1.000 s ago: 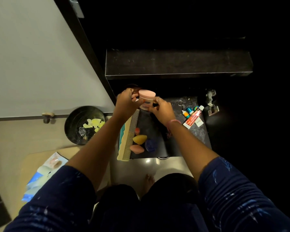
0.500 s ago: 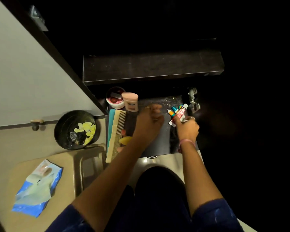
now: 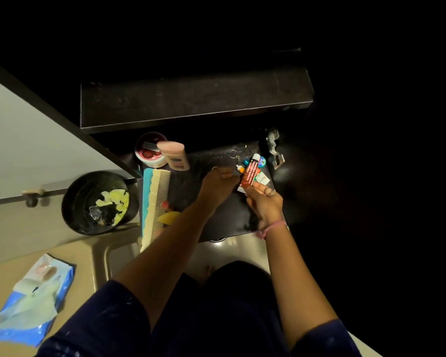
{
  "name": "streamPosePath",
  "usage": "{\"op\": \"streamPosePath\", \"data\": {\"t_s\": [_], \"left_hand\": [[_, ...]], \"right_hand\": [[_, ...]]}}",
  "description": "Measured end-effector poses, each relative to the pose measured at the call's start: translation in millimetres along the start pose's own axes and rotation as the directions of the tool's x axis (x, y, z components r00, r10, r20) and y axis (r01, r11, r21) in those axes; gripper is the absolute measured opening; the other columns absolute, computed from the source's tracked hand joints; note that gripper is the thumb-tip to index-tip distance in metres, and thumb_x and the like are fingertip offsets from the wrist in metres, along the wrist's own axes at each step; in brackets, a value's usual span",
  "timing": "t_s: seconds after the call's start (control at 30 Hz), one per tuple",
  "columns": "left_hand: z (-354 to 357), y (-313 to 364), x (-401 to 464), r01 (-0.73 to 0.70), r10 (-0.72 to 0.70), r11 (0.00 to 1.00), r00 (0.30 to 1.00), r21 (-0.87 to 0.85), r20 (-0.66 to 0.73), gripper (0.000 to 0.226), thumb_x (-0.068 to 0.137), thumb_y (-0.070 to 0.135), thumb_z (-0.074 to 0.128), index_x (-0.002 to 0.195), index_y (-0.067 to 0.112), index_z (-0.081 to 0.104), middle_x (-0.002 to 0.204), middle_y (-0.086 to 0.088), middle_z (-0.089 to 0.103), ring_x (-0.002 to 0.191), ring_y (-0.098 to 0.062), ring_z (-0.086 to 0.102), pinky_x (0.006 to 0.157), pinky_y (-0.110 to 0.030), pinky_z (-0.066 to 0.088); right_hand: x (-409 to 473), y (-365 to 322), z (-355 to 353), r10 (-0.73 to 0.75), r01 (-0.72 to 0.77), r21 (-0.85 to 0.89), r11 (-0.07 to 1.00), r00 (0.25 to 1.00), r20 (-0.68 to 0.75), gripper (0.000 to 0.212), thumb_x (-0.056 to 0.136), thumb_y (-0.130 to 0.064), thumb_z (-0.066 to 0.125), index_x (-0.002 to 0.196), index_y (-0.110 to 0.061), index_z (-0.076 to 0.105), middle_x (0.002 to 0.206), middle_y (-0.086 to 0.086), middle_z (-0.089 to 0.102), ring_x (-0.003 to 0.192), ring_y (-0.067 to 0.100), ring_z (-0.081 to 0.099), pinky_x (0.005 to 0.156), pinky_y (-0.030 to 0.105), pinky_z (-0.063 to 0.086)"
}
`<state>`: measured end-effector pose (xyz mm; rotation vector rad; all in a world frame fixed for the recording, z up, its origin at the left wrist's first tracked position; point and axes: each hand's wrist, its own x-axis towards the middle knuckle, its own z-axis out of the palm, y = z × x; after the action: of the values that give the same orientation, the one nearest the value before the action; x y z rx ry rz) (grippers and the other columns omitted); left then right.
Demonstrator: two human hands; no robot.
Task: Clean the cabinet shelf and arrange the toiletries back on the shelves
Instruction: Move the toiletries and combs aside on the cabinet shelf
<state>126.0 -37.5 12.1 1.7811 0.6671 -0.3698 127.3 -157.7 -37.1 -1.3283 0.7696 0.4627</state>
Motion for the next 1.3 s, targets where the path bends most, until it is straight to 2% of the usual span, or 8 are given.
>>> {"op": "streamPosePath", "data": {"t_s": [0.17,0.3,0.43,0.6,0.77,1.0,1.17,1.3], "left_hand": [[-22,3,-12,-0.001,0.001,1.000,0.999,0.003,0.041,0.023,0.086,0.019,0.062,0.104,0.006,0.069,0.101,-0.019,0.071,0.089,-0.024,0.064,0.089,-0.037,0.050],[-62,10,-33,-0.067,0.066,0.993,0.998,0.097,0.010,0.022,0.087,0.016,0.061,0.108,0.011,0.065,0.101,-0.003,0.068,0.093,-0.018,0.063,0.083,-0.026,0.050],[-114,12,-62,-0.156,0.167,0.980,0.982,0.125,-0.084,0.015,0.089,0.016,0.057,0.103,0.015,0.062,0.094,0.001,0.068,0.089,-0.013,0.064,0.081,-0.026,0.051],[-153,-11,-68,-0.112,0.134,0.987,0.972,0.119,-0.193,0.013,0.088,0.013,0.058,0.098,0.012,0.066,0.094,-0.011,0.070,0.090,-0.022,0.068,0.082,-0.038,0.055],[-164,-44,-54,-0.026,0.053,0.995,0.959,0.101,-0.280,0.010,0.087,0.018,0.061,0.093,0.014,0.067,0.072,0.002,0.065,0.053,0.005,0.060,0.047,-0.009,0.046],[-153,-85,-27,0.142,-0.072,0.970,0.943,0.197,-0.323,0.021,0.087,0.017,0.062,0.105,0.006,0.065,0.097,-0.013,0.069,0.083,-0.024,0.066,0.081,-0.039,0.056],[-138,-100,-10,0.177,-0.123,0.979,0.909,0.102,-0.399,0.022,0.086,0.017,0.063,0.104,0.003,0.066,0.099,-0.012,0.070,0.062,-0.008,0.058,0.052,-0.013,0.048],[-130,-108,-10,0.183,-0.137,0.981,0.883,0.060,-0.449,0.022,0.085,0.024,0.065,0.093,0.004,0.067,0.086,-0.008,0.069,0.065,-0.011,0.060,0.062,-0.021,0.050]], "right_hand": [[-38,-2,8,0.076,-0.022,-0.157,0.987,0.934,0.350,0.017,0.086,-0.006,0.062,0.098,-0.018,0.066,0.093,-0.002,0.070,0.084,0.006,0.064,0.067,0.017,0.051],[-49,-4,17,0.044,0.140,-0.299,0.944,0.844,0.535,0.019,0.085,-0.006,0.064,0.101,-0.015,0.067,0.090,-0.001,0.073,0.083,0.008,0.069,0.069,0.016,0.054],[-22,-3,9,-0.307,0.425,-0.585,0.690,0.905,0.295,0.020,0.086,-0.008,0.064,0.105,-0.008,0.068,0.104,0.009,0.069,0.099,0.022,0.065,0.080,0.011,0.046],[16,-8,-3,-0.597,0.426,-0.852,0.304,0.783,0.178,0.031,0.089,-0.006,0.054,0.119,-0.002,0.059,0.122,0.018,0.056,0.113,0.032,0.054,0.099,0.035,0.042],[34,-16,15,-0.539,0.394,-0.896,0.202,0.809,0.234,0.050,0.089,-0.026,0.060,0.131,-0.003,0.047,0.129,0.020,0.047,0.116,0.037,0.050,0.097,0.043,0.044],[31,-12,31,-0.541,0.262,-0.956,0.131,0.827,0.153,0.055,0.085,-0.031,0.064,0.128,-0.002,0.046,0.125,0.020,0.042,0.112,0.038,0.048,0.091,0.046,0.043],[31,-12,34,-0.499,0.233,-0.963,0.134,0.855,0.138,0.056,0.084,-0.029,0.065,0.127,0.000,0.046,0.127,0.021,0.041,0.116,0.039,0.043,0.092,0.045,0.042],[28,-11,33,-0.498,0.249,-0.964,0.093,0.850,0.171,0.060,0.080,-0.027,0.065,0.127,0.004,0.043,0.124,0.024,0.045,0.113,0.042,0.043,0.089,0.047,0.044]]}}
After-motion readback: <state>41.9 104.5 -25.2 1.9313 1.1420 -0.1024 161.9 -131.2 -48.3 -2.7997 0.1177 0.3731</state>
